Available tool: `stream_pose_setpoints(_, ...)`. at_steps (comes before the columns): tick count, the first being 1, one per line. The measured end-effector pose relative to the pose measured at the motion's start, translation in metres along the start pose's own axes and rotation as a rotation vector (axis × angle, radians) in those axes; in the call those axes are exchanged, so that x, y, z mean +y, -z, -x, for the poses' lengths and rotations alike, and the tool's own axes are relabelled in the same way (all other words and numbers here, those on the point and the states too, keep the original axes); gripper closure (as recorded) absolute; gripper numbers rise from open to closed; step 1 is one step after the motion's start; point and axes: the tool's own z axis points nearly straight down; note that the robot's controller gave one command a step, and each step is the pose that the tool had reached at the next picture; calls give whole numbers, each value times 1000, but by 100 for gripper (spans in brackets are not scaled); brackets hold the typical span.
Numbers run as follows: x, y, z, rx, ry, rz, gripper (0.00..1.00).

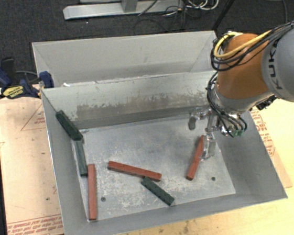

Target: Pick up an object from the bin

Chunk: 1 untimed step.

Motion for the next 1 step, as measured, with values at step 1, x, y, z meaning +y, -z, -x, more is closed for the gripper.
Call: stream_pose_setpoints(1, -35, -72, -12, -2, 153, 0, 0)
